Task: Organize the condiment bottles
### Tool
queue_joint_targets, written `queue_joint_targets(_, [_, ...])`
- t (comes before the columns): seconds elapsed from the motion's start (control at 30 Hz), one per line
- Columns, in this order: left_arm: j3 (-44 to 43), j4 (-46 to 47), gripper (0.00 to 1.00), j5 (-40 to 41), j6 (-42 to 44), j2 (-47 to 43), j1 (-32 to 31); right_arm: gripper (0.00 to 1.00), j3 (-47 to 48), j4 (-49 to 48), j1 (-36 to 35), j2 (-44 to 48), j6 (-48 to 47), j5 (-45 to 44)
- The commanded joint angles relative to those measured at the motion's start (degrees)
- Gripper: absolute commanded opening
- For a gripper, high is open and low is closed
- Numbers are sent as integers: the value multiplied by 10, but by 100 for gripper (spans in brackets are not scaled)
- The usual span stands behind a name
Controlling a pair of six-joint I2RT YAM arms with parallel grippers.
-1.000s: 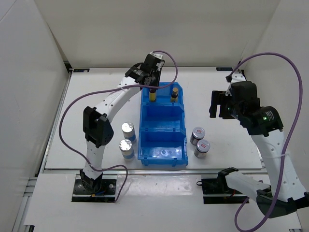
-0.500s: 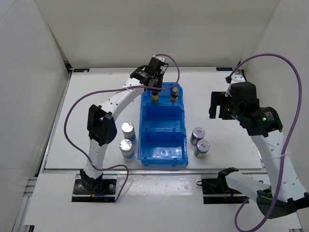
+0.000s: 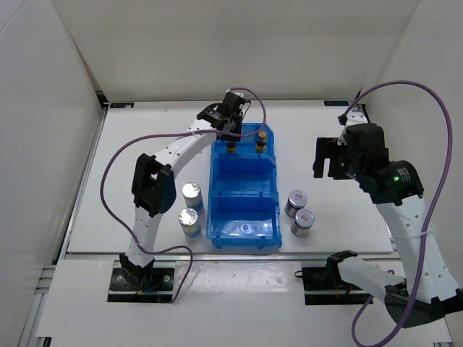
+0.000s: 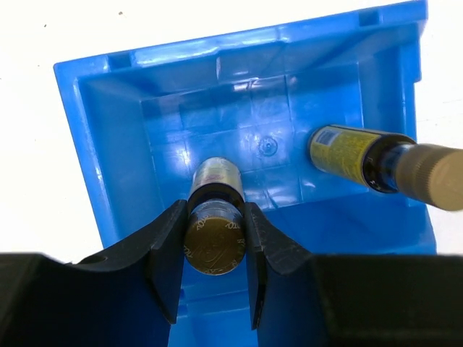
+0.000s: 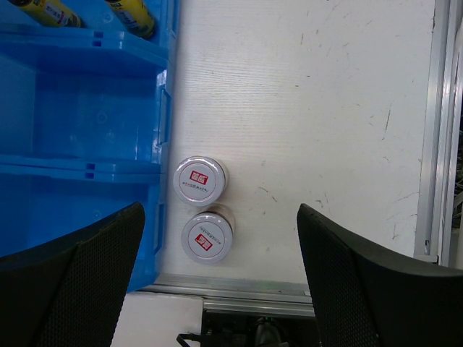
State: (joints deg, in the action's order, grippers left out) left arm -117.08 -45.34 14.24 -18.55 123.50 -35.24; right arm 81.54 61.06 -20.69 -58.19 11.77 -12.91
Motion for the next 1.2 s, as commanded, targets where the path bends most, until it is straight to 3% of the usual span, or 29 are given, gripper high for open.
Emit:
queue_joint_targets(0.0, [12, 31, 16, -12, -18, -19, 11, 89, -2, -21, 1, 9, -3, -5])
queue_joint_targets(0.13, [25, 36, 23, -12, -18, -25, 11, 90, -2, -21, 1, 9, -3, -5])
queue_joint_targets(0.2, [25, 36, 31, -12, -18, -25, 17, 100, -2, -21, 1, 9, -3, -5])
queue_joint_targets(0.33, [30, 36, 44, -12, -18, -30, 17, 100, -7, -21, 1, 9, 4, -18])
queue_joint_targets(0.47, [35, 36, 70, -12, -18, -30, 17, 100, -7, -21, 1, 9, 14, -24])
queue_joint_targets(0.67, [30, 36, 98, -19, -5, -62, 17, 100, -1, -2, 1, -27, 27, 11])
queue_joint_targets(0.83, [30, 36, 100, 8, 6, -133, 17, 100, 7, 37, 1, -79, 78, 28])
queue_joint_targets(0.97, [53, 36, 100, 20, 18, -252, 17, 100, -27, 37, 1, -97, 105, 64])
queue_joint_targets(1.17, [203, 31, 100, 79, 58, -421, 17, 99, -100, -1, 6, -118, 131, 102])
